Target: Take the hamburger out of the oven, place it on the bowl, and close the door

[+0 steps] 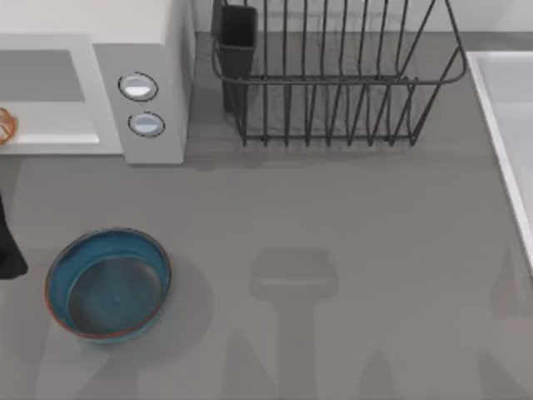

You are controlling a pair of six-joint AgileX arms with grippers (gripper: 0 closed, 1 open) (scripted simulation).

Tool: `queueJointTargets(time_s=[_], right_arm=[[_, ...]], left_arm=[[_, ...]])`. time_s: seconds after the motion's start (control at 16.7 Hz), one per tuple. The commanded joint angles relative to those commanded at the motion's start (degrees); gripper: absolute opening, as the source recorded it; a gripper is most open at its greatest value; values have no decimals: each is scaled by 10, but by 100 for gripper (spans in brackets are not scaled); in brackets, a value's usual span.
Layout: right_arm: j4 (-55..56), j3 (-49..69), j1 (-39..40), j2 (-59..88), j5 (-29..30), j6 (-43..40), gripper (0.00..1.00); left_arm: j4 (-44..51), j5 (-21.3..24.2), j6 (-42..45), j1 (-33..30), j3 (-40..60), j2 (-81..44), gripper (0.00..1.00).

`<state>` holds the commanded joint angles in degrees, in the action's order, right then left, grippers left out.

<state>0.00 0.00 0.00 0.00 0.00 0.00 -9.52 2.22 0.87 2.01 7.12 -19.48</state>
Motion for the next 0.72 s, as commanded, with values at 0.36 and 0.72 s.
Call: queueJointTargets(time_s=[0.36,0.72], right_arm=[[0,0,0,0,0,0,100],[0,0,0,0,0,0,100]], left_arm=[[-151,35,14,32,113,-310,100],[-325,76,30,69,243,-667,100]])
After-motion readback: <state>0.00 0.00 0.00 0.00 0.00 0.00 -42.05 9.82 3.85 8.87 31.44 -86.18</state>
